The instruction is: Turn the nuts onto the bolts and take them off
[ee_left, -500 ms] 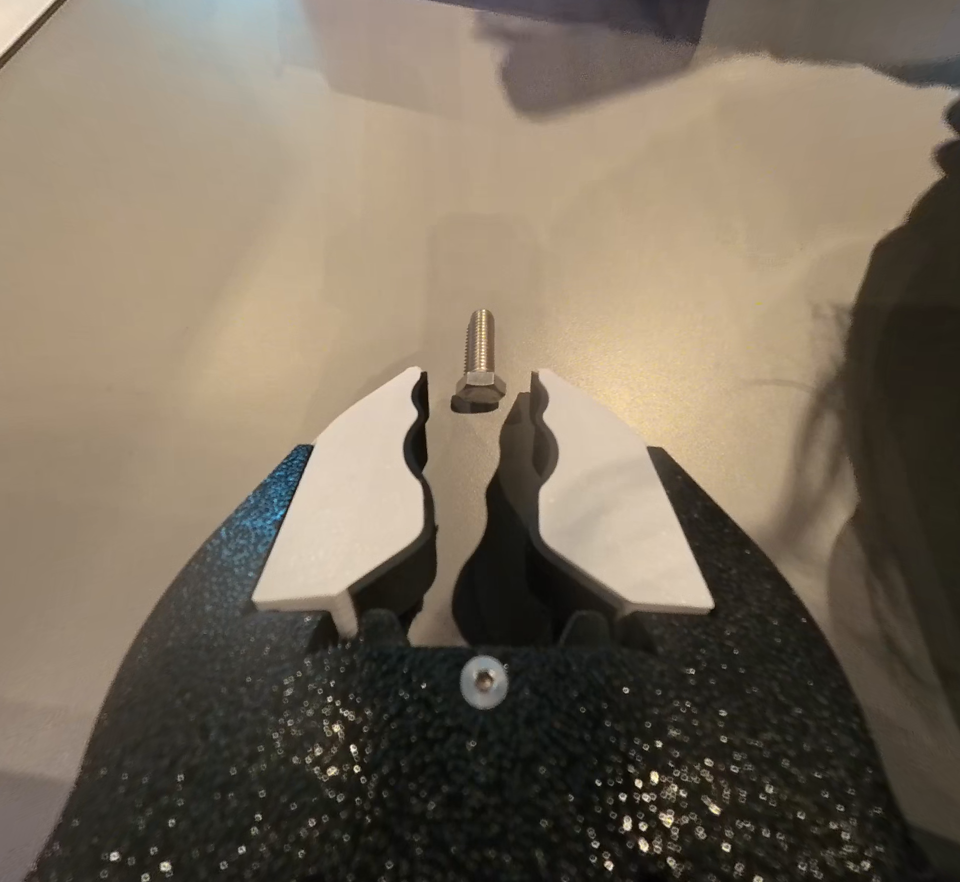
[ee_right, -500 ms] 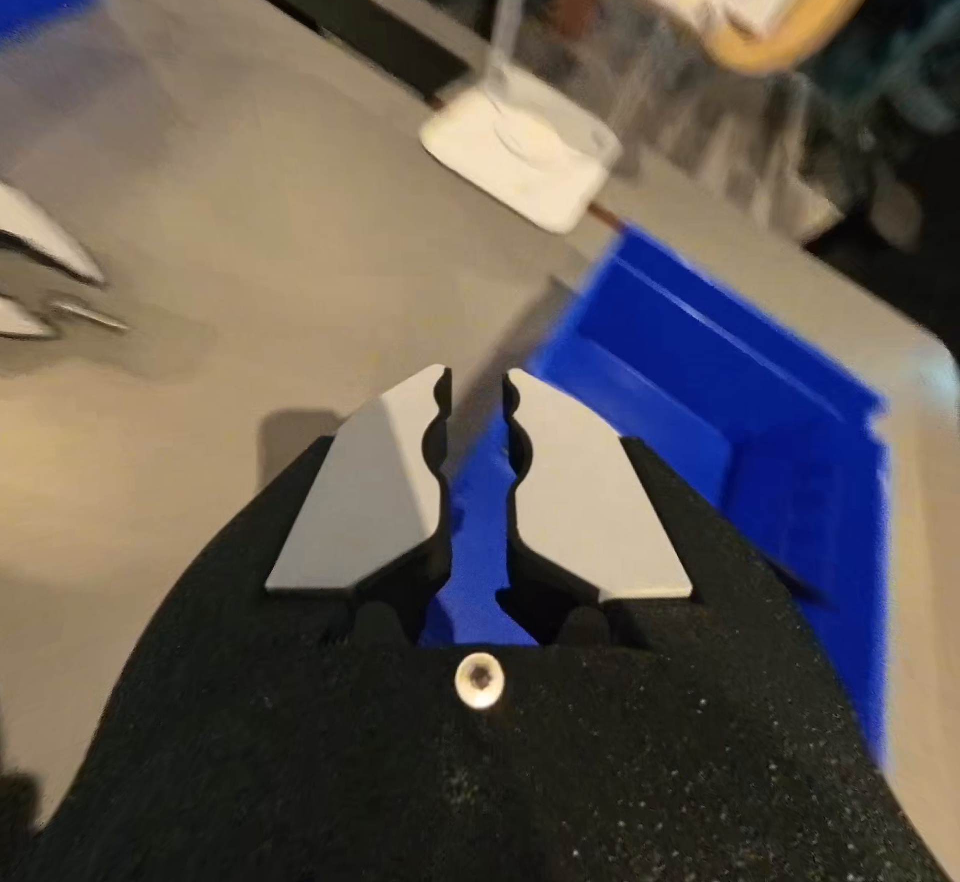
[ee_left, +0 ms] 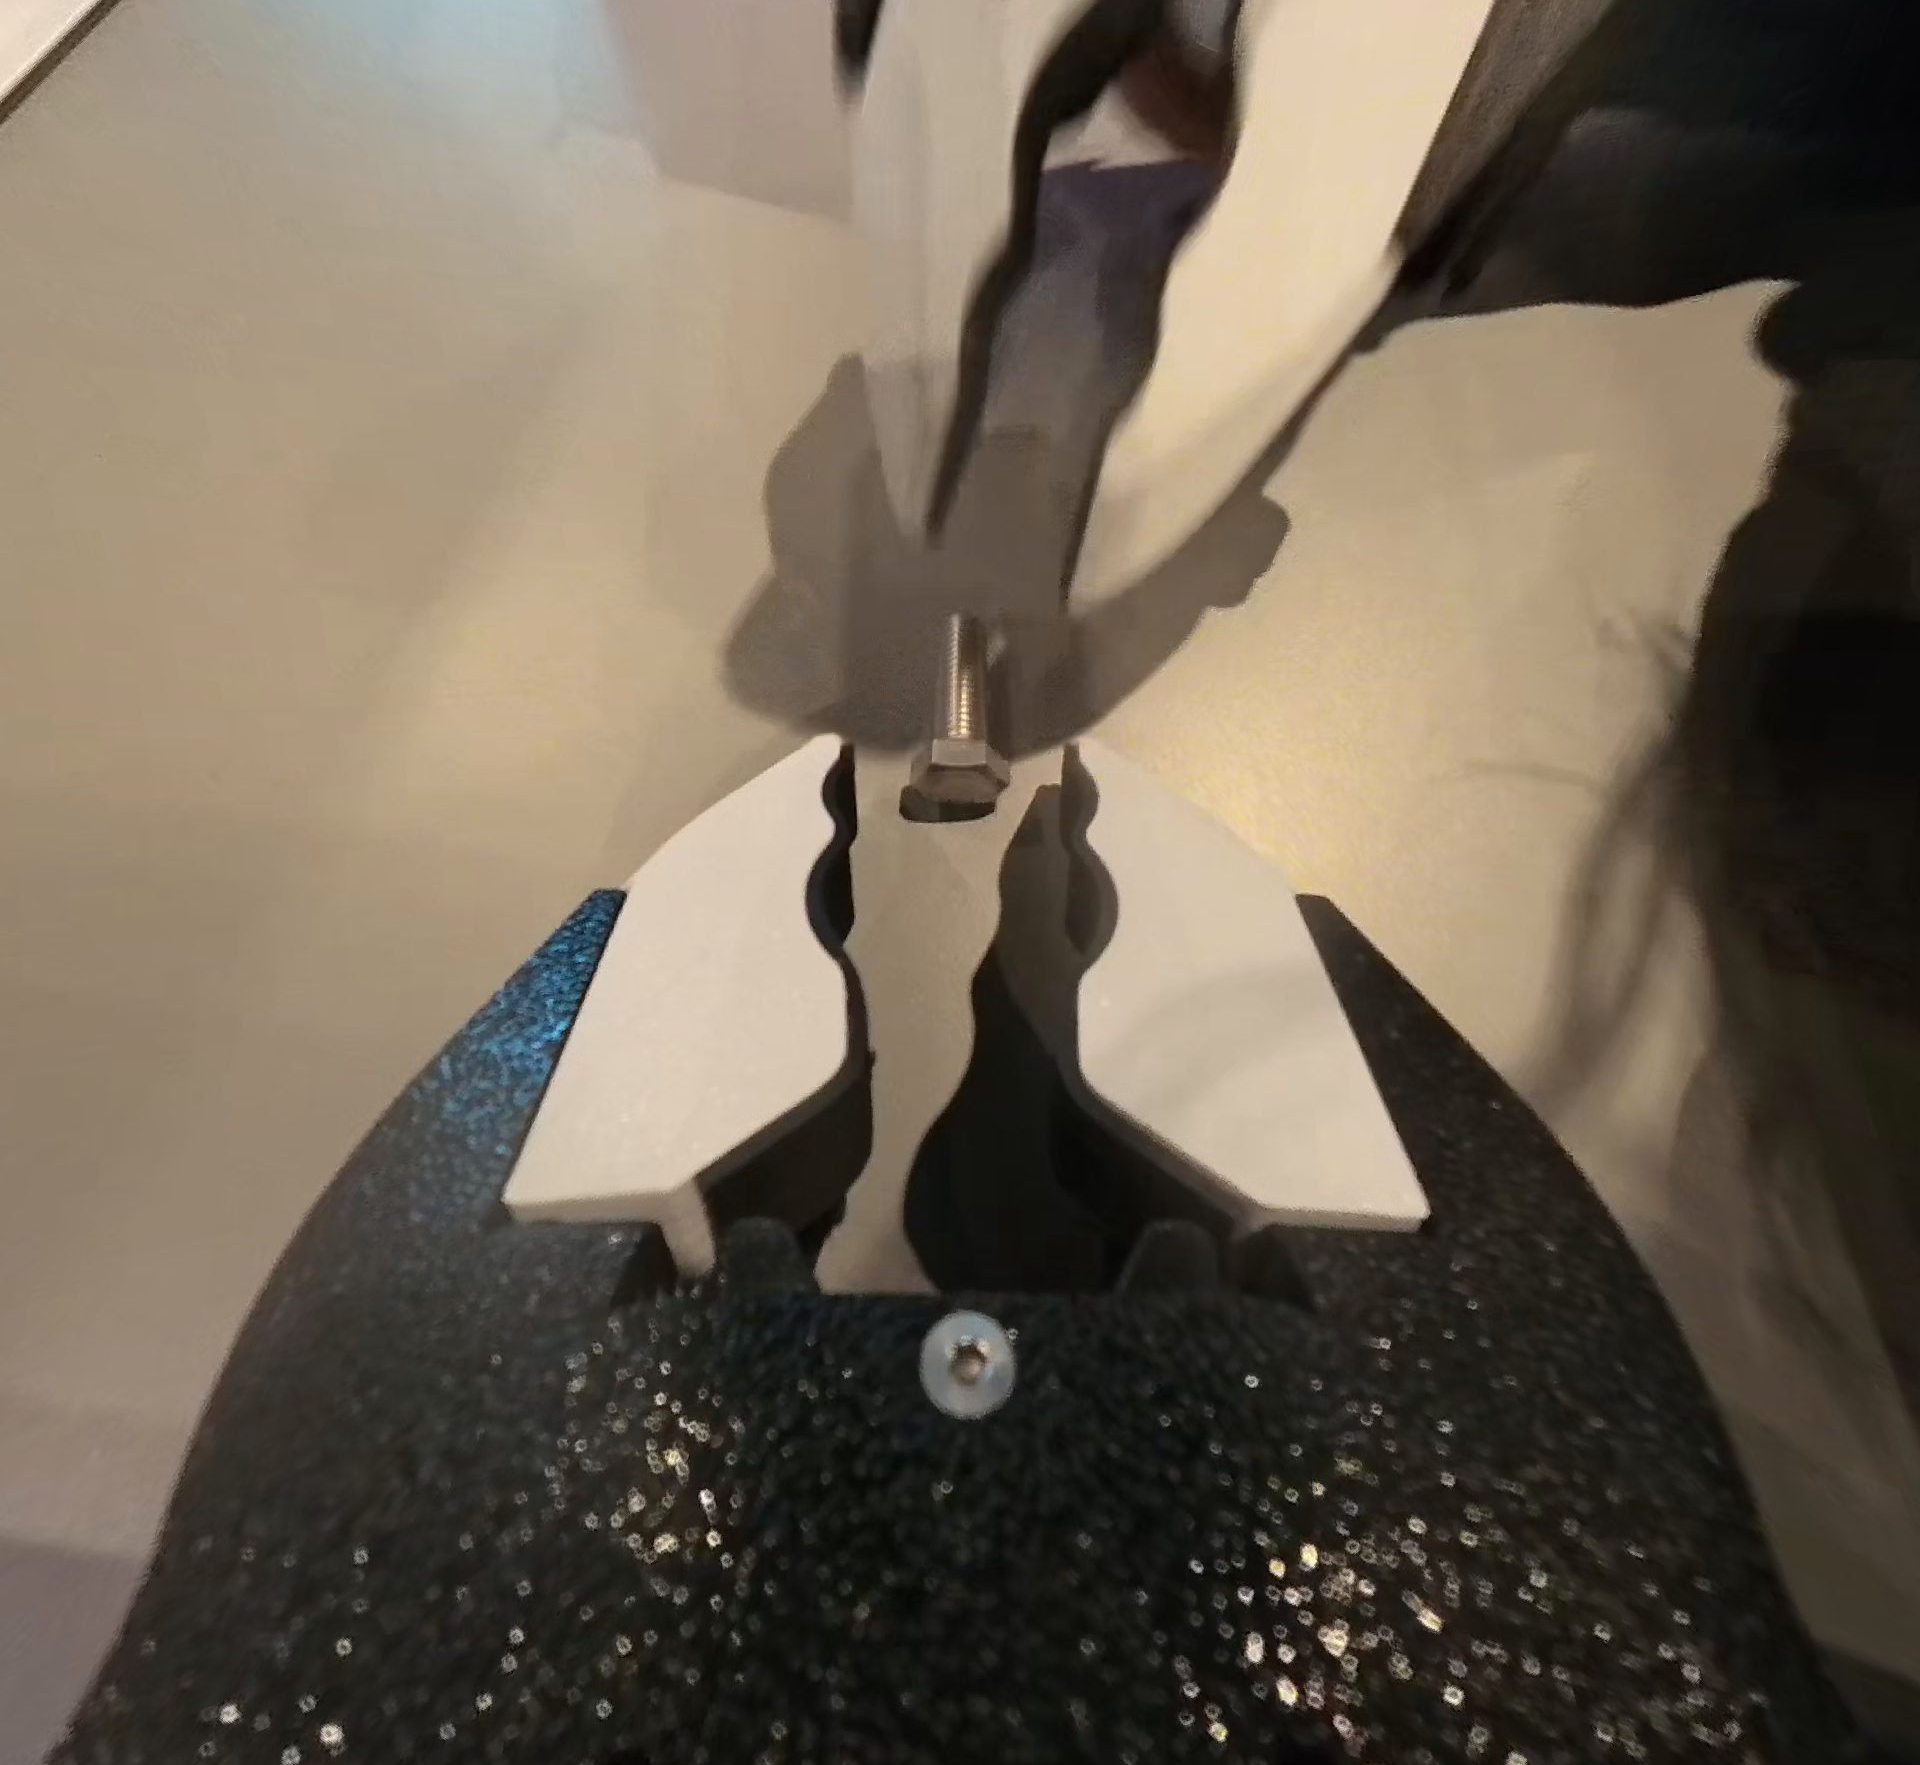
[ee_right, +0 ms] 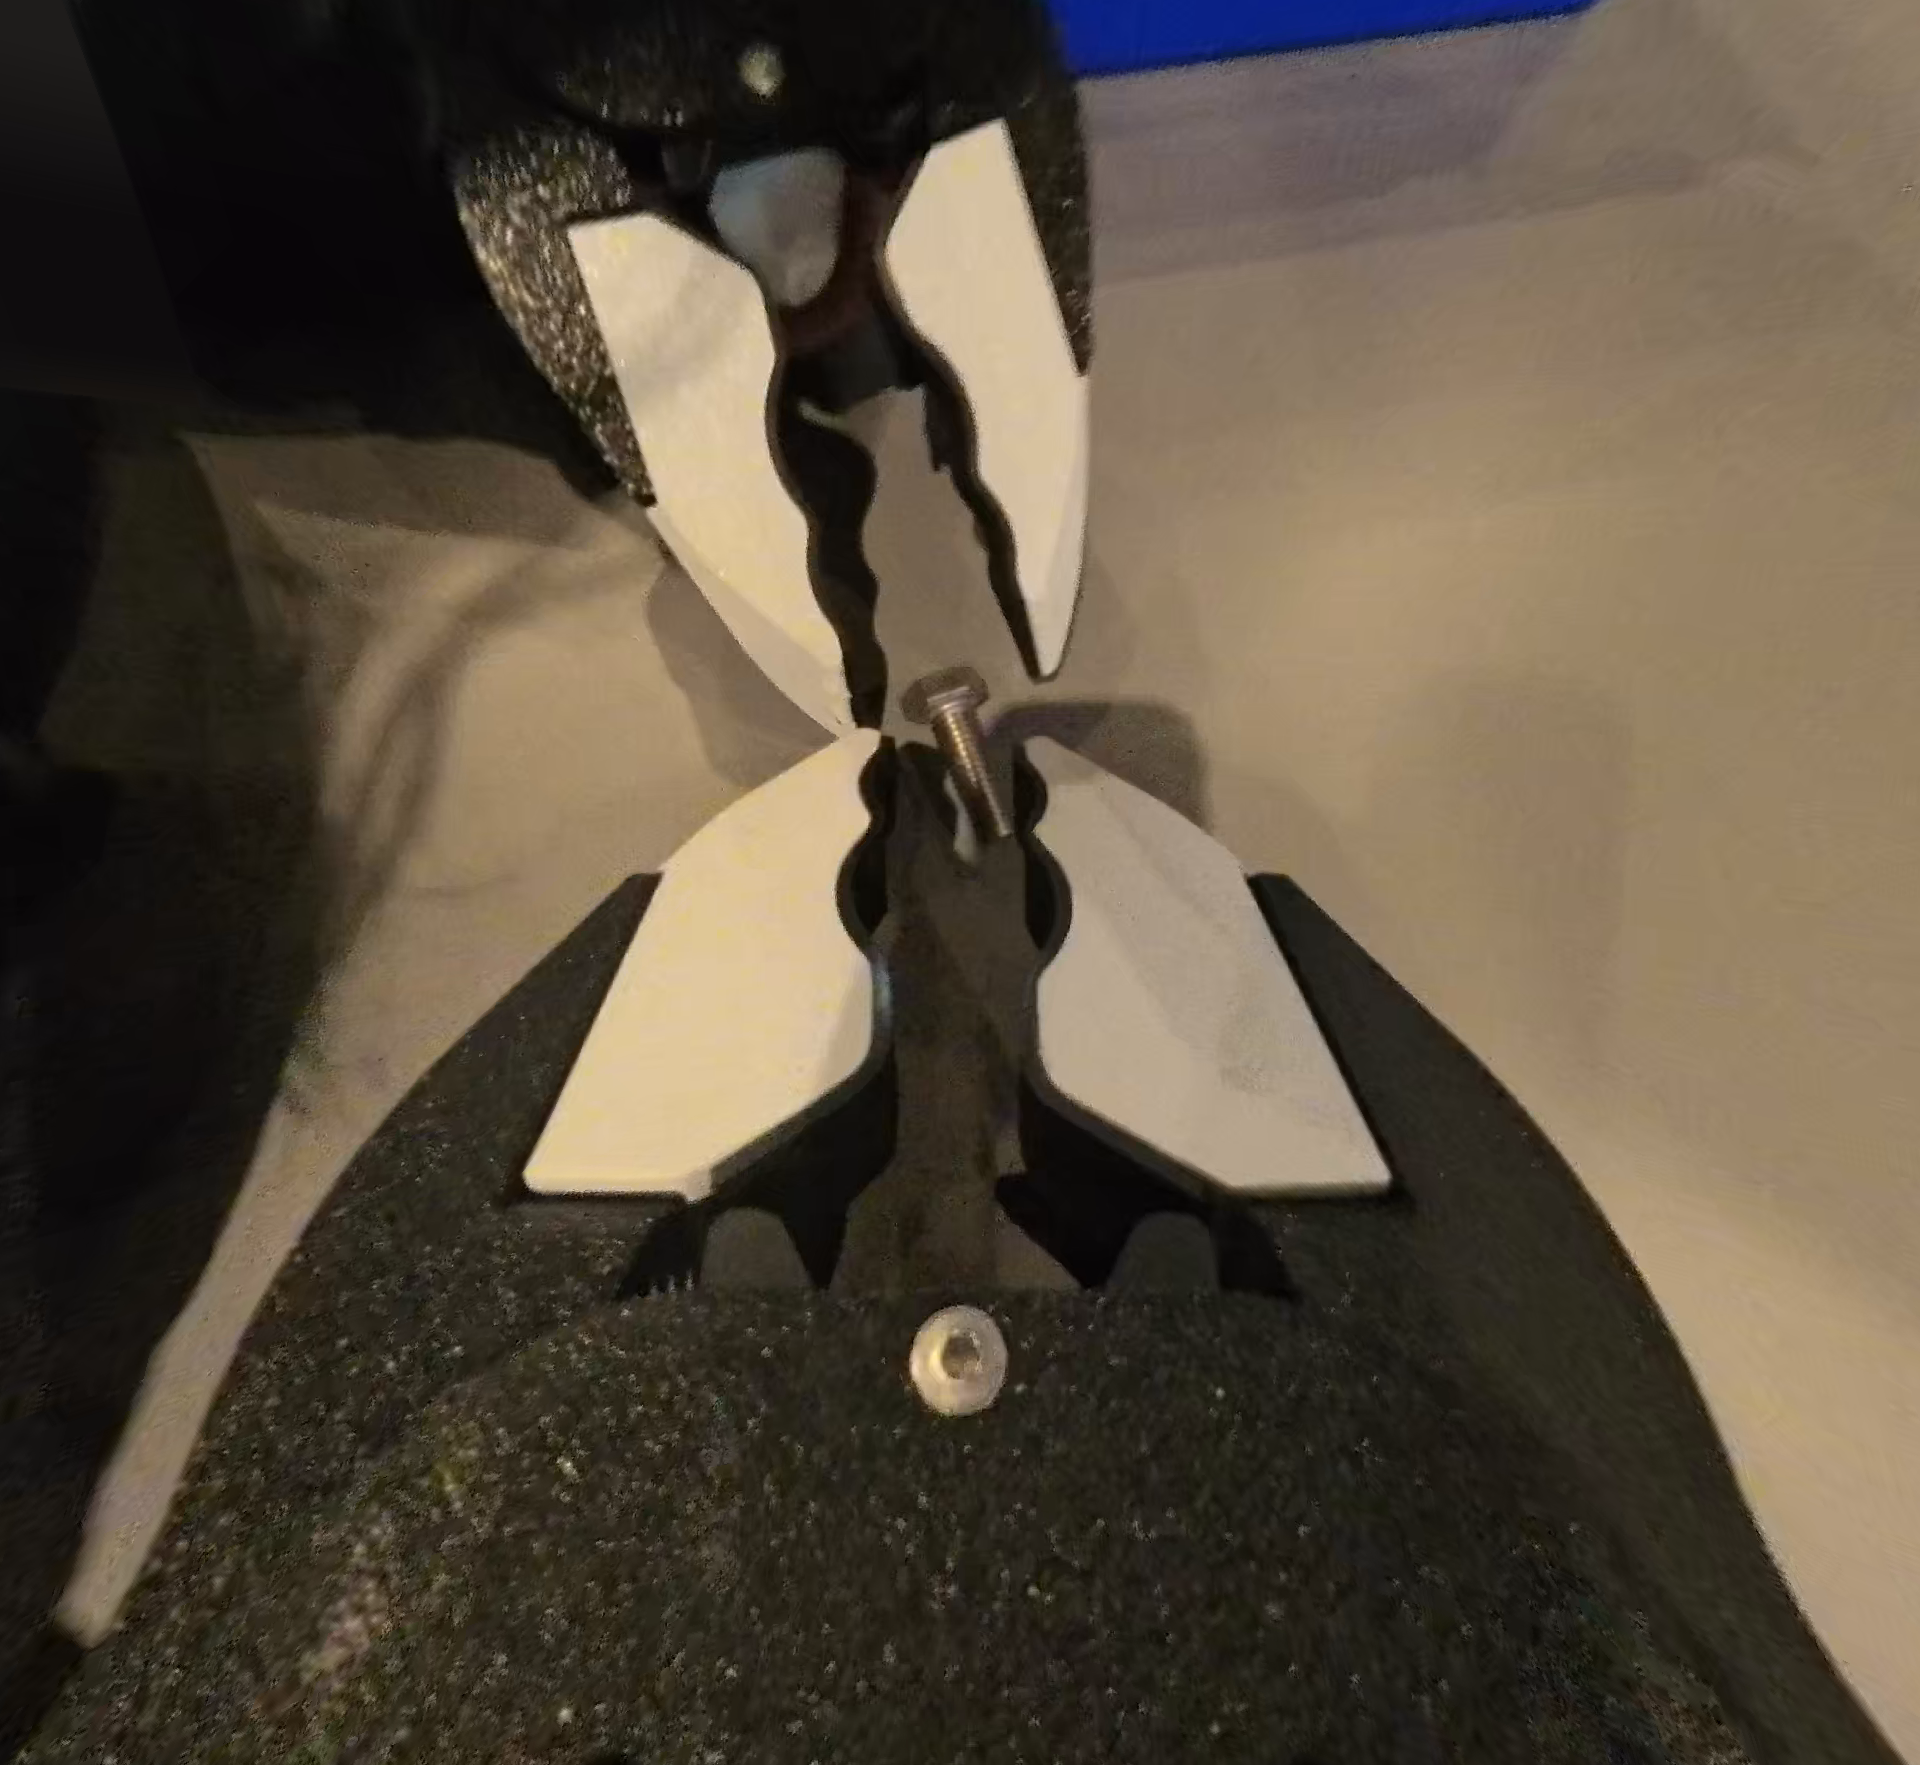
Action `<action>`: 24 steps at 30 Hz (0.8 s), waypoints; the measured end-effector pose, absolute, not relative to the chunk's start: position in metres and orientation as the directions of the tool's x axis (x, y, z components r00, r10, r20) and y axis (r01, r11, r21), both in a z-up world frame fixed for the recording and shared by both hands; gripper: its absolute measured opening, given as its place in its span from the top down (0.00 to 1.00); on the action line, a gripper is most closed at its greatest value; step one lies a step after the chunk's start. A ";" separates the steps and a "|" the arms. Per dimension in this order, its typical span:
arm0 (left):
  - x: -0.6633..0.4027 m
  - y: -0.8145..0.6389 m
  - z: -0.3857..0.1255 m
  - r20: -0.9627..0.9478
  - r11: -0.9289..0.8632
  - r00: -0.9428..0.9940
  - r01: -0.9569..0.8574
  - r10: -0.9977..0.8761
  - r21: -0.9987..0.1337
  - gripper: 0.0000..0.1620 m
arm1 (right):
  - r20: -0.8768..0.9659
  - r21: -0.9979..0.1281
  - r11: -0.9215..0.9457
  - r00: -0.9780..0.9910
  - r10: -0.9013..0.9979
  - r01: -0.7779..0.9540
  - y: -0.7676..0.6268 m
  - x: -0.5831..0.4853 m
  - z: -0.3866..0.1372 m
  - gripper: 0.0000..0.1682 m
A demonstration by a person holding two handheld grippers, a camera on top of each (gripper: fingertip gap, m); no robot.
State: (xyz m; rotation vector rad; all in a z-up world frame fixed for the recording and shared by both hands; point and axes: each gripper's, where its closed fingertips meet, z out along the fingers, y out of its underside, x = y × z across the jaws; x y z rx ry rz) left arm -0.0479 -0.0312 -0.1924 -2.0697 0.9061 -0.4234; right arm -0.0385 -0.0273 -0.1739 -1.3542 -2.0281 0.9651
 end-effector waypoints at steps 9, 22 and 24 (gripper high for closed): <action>-0.048 -0.032 -0.193 -0.011 -0.411 0.683 -0.452 -0.730 -0.791 0.77 | 0.013 -0.687 0.334 -0.448 0.894 0.645 -0.026 -0.045 -0.198 0.90; -0.051 -0.029 -0.194 -0.016 -0.427 0.707 -0.445 -0.707 -0.787 0.66 | 0.102 -0.742 0.248 -0.261 0.960 0.623 -0.008 -0.034 -0.146 0.94; -0.052 -0.028 -0.194 -0.021 -0.429 0.713 -0.445 -0.700 -0.786 0.61 | 0.119 -0.774 0.218 -0.202 0.972 0.594 0.000 -0.027 -0.124 0.94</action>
